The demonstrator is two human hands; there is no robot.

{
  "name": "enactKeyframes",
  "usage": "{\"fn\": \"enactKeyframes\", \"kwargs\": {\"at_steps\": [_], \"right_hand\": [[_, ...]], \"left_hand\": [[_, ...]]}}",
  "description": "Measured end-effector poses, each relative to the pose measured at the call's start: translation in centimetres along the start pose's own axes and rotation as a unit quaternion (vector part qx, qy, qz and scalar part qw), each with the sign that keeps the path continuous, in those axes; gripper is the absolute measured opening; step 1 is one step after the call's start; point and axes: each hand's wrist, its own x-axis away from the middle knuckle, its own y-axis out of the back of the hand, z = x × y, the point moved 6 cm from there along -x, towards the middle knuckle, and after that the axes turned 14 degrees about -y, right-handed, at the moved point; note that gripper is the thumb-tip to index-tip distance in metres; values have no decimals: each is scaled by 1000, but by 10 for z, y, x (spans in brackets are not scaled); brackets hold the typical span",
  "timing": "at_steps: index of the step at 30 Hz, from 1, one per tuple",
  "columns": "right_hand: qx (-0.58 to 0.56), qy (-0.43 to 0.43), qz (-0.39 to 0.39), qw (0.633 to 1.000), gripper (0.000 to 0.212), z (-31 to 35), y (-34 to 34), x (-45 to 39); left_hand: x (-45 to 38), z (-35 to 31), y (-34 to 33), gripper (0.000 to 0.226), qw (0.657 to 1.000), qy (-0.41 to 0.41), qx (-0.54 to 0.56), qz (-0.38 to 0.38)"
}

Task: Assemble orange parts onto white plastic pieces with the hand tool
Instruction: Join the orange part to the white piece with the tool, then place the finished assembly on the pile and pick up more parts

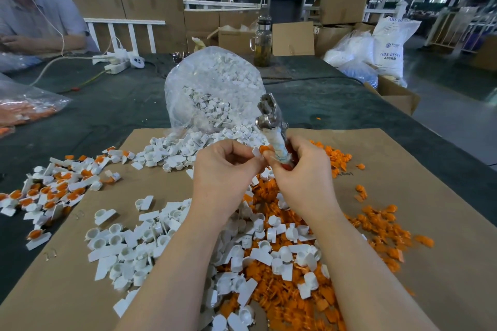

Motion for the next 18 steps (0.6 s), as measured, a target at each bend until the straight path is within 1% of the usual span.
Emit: {"fn": "enactKeyframes", "kwargs": {"at_steps": [5, 10, 14, 18], "right_hand": [[16, -17, 34, 999, 12, -2, -4, -2], [27, -25, 65, 997, 18, -3, -8, -2], [-2, -50, 101, 994, 16, -3, -8, -1], [-19, -73, 132, 988, 10, -5, -6, -2]], "left_hand": [[-2, 2, 0, 13, 1000, 11, -21, 2], [-3, 5, 2, 16, 999, 16, -48, -8], [-4, 6, 3, 17, 997, -2, -77, -13], [-6, 8, 5, 15, 998, -12, -64, -22]]}}
